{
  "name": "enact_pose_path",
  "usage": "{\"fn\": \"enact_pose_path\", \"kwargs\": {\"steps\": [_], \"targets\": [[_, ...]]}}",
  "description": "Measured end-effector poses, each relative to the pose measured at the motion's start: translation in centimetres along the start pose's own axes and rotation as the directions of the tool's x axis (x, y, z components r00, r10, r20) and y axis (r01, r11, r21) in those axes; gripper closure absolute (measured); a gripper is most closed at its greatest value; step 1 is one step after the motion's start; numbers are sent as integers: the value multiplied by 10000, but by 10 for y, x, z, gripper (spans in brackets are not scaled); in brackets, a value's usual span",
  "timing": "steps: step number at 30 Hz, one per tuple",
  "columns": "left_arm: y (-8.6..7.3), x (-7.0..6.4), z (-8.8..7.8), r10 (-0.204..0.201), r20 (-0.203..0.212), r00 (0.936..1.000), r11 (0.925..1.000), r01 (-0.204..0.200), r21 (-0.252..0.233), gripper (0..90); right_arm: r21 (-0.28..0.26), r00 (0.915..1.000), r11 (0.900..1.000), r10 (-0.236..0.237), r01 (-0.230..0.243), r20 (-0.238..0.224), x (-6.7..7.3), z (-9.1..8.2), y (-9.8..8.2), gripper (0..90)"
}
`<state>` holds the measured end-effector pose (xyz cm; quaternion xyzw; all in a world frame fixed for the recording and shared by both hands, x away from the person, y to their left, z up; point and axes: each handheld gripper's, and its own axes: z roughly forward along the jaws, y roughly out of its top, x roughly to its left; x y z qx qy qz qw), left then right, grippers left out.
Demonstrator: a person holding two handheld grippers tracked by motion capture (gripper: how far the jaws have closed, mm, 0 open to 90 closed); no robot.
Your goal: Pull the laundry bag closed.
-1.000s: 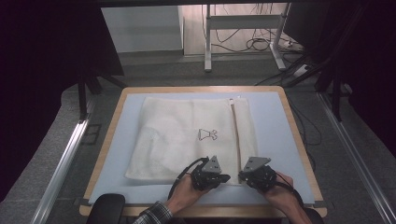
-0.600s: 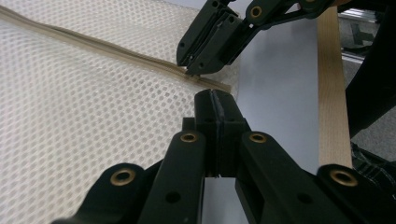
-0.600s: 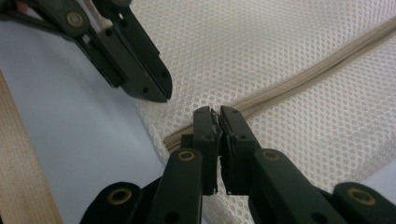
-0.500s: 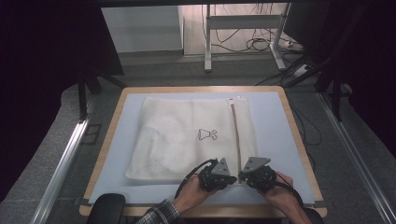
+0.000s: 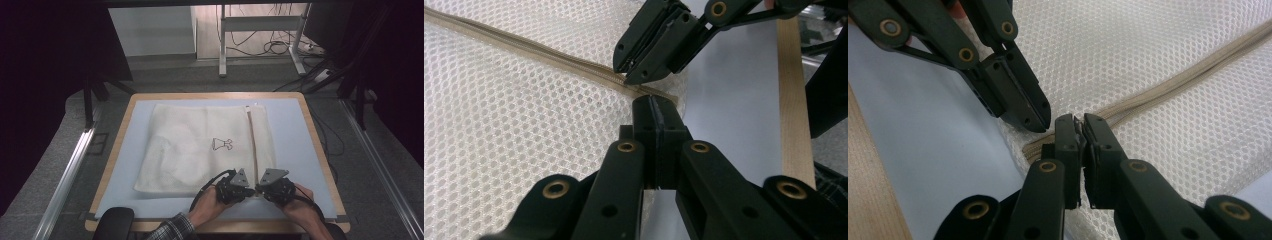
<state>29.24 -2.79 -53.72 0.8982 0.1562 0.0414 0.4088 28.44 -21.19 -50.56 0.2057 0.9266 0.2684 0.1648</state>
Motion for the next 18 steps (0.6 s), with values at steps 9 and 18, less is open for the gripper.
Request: {"fn": "enact_pose_path", "kwargs": {"steps": [9, 18], "targets": [[0, -3, 1, 183, -181, 9997, 9998, -184, -22, 900, 94, 9988, 9997, -230, 226, 428, 0, 2, 2, 857], [-1, -1, 0, 127, -86, 9999, 9999, -127, -50, 900, 55, 9991, 10000, -68, 66, 419, -9, 6, 4, 857]]}}
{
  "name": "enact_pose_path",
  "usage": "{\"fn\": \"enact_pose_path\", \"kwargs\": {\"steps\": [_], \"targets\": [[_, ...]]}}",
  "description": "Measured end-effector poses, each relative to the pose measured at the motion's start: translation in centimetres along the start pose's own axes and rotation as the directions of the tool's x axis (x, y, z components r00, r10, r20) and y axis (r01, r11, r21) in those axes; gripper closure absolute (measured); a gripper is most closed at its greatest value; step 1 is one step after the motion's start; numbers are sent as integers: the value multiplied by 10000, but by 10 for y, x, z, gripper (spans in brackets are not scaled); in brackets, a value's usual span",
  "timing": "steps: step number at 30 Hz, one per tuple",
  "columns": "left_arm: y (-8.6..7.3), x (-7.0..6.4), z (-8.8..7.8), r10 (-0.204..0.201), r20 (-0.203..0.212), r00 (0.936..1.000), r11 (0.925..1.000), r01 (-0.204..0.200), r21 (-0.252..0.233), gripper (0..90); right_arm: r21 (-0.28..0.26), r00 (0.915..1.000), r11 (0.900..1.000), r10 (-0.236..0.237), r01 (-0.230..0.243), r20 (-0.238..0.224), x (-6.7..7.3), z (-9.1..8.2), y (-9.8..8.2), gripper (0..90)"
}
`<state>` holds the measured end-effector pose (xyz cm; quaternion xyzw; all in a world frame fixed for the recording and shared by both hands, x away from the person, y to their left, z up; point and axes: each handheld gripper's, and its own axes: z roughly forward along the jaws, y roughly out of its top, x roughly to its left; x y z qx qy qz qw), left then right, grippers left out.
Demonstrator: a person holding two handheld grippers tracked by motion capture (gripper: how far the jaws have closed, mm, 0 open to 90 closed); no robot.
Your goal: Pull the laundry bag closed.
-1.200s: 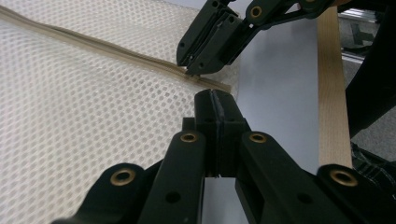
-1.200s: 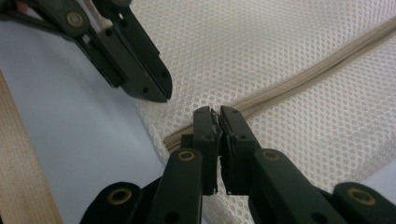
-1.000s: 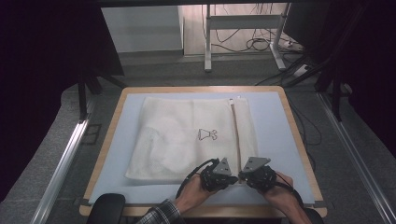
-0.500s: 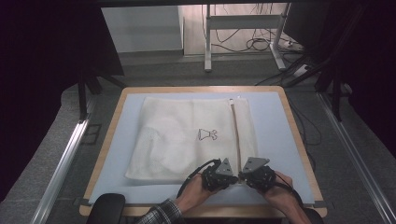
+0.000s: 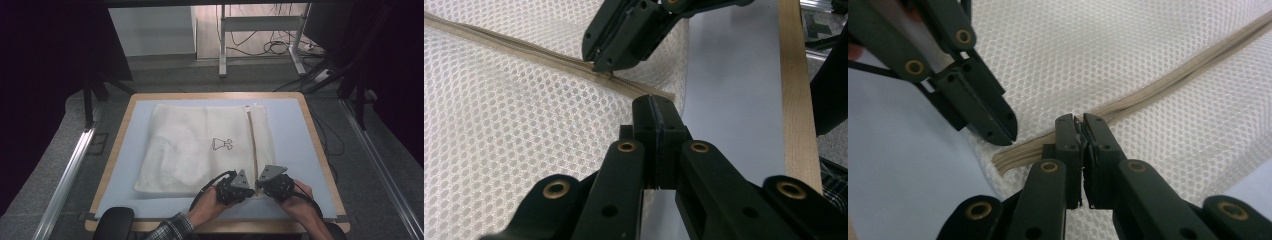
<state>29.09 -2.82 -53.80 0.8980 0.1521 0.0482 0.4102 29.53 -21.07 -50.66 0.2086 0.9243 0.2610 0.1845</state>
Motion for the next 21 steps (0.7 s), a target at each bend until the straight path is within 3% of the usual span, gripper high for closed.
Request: {"fn": "enact_pose_path", "kwargs": {"steps": [21], "targets": [[-1, -1, 0, 60, -61, 10000, 10000, -60, -56, 900, -139, 9998, 9998, 151, -149, 140, -7, 3, 1, 858]]}}
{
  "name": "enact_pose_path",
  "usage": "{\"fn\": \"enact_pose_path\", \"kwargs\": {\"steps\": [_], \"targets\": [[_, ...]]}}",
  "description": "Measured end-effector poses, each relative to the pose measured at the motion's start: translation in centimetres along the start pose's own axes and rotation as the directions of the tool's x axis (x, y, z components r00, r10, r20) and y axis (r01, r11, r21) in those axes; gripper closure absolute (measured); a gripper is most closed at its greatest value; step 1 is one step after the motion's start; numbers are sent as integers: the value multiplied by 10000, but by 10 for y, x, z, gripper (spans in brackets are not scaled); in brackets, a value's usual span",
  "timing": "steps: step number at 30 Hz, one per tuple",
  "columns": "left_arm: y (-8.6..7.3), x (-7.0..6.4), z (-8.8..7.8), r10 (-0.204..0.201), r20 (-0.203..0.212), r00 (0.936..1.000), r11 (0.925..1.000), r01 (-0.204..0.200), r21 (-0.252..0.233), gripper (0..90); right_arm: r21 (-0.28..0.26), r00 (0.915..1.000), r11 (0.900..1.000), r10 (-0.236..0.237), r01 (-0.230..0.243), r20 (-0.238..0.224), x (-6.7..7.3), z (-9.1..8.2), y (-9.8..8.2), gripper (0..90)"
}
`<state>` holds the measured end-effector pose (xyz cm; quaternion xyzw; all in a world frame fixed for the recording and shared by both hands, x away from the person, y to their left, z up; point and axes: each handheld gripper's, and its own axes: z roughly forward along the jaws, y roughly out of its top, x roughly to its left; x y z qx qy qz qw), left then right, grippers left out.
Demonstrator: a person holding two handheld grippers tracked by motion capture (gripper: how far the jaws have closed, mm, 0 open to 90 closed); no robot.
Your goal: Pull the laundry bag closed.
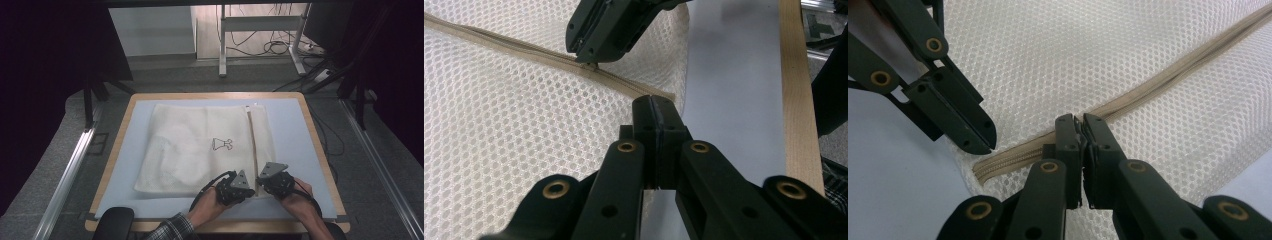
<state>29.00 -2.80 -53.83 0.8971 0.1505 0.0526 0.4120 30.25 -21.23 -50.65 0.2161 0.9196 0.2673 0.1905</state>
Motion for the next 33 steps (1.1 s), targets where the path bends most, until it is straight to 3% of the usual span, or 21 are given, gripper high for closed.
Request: {"fn": "enact_pose_path", "kwargs": {"steps": [33], "targets": [[-1, 1, 0, -124, 91, 9999, 9999, 124, -63, 900, -101, 9990, 9997, 215, -211, 400, -16, 11, 7, 859]]}}
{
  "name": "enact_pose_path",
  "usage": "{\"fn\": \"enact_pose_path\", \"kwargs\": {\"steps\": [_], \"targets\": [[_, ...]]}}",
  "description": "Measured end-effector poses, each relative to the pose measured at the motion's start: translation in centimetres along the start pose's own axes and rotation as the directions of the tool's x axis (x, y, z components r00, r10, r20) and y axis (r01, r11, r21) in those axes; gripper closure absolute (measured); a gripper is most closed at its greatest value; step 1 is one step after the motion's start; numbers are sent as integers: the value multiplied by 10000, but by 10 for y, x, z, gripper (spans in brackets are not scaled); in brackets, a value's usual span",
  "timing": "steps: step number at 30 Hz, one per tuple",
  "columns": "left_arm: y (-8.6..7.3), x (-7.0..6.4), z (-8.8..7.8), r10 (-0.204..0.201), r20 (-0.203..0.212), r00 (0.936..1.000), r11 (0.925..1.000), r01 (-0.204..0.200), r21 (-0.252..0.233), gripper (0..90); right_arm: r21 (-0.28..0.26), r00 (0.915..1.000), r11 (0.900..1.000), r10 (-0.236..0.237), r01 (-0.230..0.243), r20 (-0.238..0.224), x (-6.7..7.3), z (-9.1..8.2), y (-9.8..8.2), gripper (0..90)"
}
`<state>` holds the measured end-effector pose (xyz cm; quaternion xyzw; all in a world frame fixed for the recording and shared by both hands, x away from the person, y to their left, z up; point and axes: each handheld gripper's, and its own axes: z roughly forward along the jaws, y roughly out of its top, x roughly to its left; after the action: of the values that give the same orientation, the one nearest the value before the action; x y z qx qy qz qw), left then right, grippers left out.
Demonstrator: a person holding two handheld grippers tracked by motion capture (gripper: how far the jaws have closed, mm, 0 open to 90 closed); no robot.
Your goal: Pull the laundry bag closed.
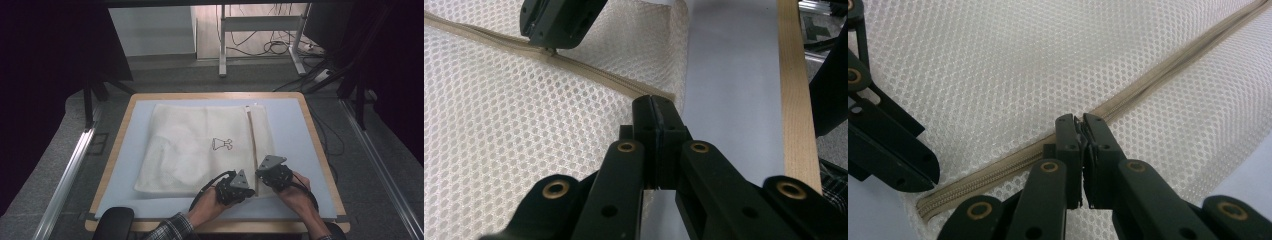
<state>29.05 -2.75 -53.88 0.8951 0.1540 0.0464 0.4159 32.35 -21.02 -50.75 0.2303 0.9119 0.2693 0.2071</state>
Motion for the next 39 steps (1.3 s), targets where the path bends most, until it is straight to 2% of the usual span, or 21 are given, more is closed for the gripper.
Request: {"fn": "enact_pose_path", "kwargs": {"steps": [23, 28, 39], "targets": [[0, 0, 0, -55, 26, 10000, 10000, 55, -5, 900, 54, 9996, 9998, 176, -177, 208, -12, 8, 5, 859], [0, -1, 1, -168, 38, 9999, 9998, 168, -114, 900, 62, 9995, 9998, 208, -209, 217, -15, 11, 7, 859], [0, -1, 0, -115, 38, 9999, 9999, 115, -72, 900, 70, 9992, 9996, 254, -257, 318, -22, 16, 10, 859]]}}
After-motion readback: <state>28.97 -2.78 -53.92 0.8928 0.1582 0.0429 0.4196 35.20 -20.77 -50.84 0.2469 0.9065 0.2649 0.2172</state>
